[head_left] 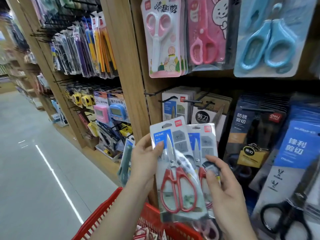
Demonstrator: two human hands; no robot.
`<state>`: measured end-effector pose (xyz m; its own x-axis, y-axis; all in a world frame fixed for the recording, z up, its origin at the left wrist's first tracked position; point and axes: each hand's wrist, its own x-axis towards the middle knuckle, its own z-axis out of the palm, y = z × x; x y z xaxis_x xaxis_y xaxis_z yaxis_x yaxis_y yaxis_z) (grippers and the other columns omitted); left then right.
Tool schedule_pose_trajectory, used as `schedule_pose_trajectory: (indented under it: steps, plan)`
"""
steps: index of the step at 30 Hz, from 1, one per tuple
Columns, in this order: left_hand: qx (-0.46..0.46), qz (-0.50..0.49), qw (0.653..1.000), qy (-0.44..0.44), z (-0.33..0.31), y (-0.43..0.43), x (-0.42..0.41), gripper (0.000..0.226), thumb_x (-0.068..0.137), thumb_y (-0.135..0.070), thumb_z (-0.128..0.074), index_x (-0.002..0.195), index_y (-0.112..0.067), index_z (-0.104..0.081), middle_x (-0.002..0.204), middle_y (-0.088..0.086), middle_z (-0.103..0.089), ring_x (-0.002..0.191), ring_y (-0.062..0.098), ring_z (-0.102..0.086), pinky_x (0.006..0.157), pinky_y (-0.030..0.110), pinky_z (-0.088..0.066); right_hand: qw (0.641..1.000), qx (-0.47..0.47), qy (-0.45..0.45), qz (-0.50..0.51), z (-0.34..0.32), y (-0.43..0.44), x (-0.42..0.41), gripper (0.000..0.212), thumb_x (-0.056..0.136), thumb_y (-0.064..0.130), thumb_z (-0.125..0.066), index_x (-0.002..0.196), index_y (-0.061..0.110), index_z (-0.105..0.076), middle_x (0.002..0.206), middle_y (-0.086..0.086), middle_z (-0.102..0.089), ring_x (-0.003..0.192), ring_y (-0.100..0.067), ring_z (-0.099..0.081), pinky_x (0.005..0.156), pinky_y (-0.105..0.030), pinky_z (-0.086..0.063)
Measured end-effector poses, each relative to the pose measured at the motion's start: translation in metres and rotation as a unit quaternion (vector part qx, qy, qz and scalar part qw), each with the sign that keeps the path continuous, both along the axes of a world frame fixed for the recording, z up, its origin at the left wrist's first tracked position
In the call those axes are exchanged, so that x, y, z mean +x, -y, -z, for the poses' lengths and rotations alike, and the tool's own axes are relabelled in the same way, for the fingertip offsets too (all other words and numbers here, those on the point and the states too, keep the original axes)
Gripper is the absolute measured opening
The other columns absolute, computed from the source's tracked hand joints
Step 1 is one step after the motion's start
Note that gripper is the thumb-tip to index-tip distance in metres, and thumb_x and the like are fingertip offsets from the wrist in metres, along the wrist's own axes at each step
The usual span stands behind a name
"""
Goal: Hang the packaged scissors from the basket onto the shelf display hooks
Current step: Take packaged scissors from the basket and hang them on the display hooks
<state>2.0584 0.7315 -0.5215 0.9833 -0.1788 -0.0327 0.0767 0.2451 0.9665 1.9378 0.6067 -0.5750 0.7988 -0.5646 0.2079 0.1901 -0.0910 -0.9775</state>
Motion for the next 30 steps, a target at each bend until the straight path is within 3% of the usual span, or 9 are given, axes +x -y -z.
schedule_pose_trajectory:
  steps: [2, 4, 8, 12, 15, 18, 24, 26, 30]
  plan:
    - [-0.007, -0.024, 0.999, 0.024, -0.010, -0.006, 0.004, 0.029, 0.095, -0.006, -0.060, 0.114, -0.027, -0.064, 0.098, 0.011, -0.077, 0.088, 0.032, -0.075, 0.078, 0.050, -0.060, 1.000, -0.005, 0.001, 0.013, -0.004, 0.002, -0.003, 0.032, 0.097, 0.018, -0.054, 0.108, 0.047, -0.062, 0.117, 0.019, -0.066, 0.097, 0.009, -0.064, 0.079, -0.009, -0.051]
    - [-0.013, -0.042, 0.998, 0.055, -0.023, -0.010, 0.011, 0.033, 0.096, -0.005, -0.057, 0.110, -0.035, -0.063, 0.102, 0.007, -0.077, 0.092, 0.030, -0.075, 0.081, 0.050, -0.060, 1.000, -0.006, 0.007, 0.015, -0.007, 0.003, -0.006, 0.031, 0.097, 0.014, -0.053, 0.109, 0.042, -0.060, 0.110, 0.025, -0.066, 0.089, 0.019, -0.061, 0.067, 0.000, -0.045]
    - [0.008, -0.049, 0.992, 0.115, -0.040, -0.005, 0.023, 0.039, 0.099, -0.004, -0.053, 0.099, -0.042, -0.063, 0.103, 0.000, -0.077, 0.095, 0.023, -0.075, 0.084, 0.048, -0.059, 0.999, -0.037, -0.017, 0.004, -0.007, -0.002, -0.006, 0.039, 0.098, 0.019, -0.054, 0.104, 0.058, -0.054, 0.098, 0.039, -0.066, 0.081, 0.014, -0.066, 0.067, -0.012, -0.052]
    - [0.049, -0.057, 0.986, 0.151, -0.039, 0.003, 0.044, 0.041, 0.100, -0.003, -0.053, 0.094, -0.042, -0.065, 0.096, -0.008, -0.078, 0.095, 0.022, -0.074, 0.087, 0.052, -0.058, 0.999, -0.039, -0.030, -0.005, -0.007, -0.003, -0.006, 0.040, 0.097, 0.027, -0.055, 0.103, 0.066, -0.050, 0.084, 0.022, -0.070, 0.064, 0.001, -0.066, 0.066, -0.029, -0.058]
    - [0.092, -0.062, 0.978, 0.175, -0.034, 0.009, 0.060, 0.037, 0.100, -0.006, -0.054, 0.105, -0.041, -0.064, 0.100, -0.005, -0.077, 0.093, 0.020, -0.075, 0.084, 0.051, -0.059, 0.999, -0.032, -0.029, -0.014, -0.009, -0.002, -0.006, 0.042, 0.096, 0.027, -0.056, 0.103, 0.067, -0.049, 0.091, 0.031, -0.070, 0.072, 0.004, -0.069, 0.068, -0.026, -0.056]
    - [0.153, -0.085, 0.963, 0.204, -0.028, 0.018, 0.072, 0.043, 0.097, -0.011, -0.060, 0.126, -0.041, -0.054, 0.097, 0.009, -0.073, 0.084, 0.025, -0.073, 0.078, 0.046, -0.060, 1.000, -0.011, -0.014, -0.007, -0.009, -0.001, -0.005, 0.034, 0.088, 0.038, -0.056, 0.103, 0.068, -0.049, 0.106, 0.026, -0.071, 0.086, 0.003, -0.070, 0.077, -0.029, -0.056]
    - [0.304, -0.114, 0.911, 0.255, -0.025, 0.041, 0.096, 0.049, 0.098, -0.025, -0.058, 0.134, -0.053, -0.043, 0.102, -0.001, -0.072, 0.082, 0.025, -0.069, 0.077, 0.046, -0.059, 0.999, 0.041, 0.018, -0.018, -0.006, 0.007, -0.004, 0.051, 0.094, 0.022, -0.058, 0.122, 0.060, -0.038, 0.100, 0.028, -0.073, 0.088, 0.007, -0.069, 0.065, -0.005, -0.050]
    - [0.359, -0.108, 0.888, 0.266, -0.029, 0.046, 0.102, 0.046, 0.099, -0.029, -0.055, 0.136, -0.052, -0.041, 0.103, 0.002, -0.072, 0.085, 0.027, -0.068, 0.079, 0.047, -0.058, 0.998, 0.058, 0.010, -0.027, -0.004, 0.013, -0.001, 0.053, 0.095, 0.016, -0.057, 0.124, 0.057, -0.041, 0.101, 0.027, -0.073, 0.091, 0.006, -0.069, 0.069, -0.011, -0.054]
    - [0.502, -0.097, 0.811, 0.283, -0.033, 0.046, 0.102, 0.046, 0.099, -0.036, -0.051, 0.143, -0.042, -0.037, 0.112, 0.003, -0.070, 0.096, 0.031, -0.065, 0.082, 0.042, -0.056, 0.996, 0.078, -0.014, -0.039, -0.004, 0.015, 0.003, 0.035, 0.096, 0.006, -0.057, 0.110, 0.037, -0.062, 0.102, 0.014, -0.076, 0.093, -0.012, -0.074, 0.088, -0.047, -0.058]
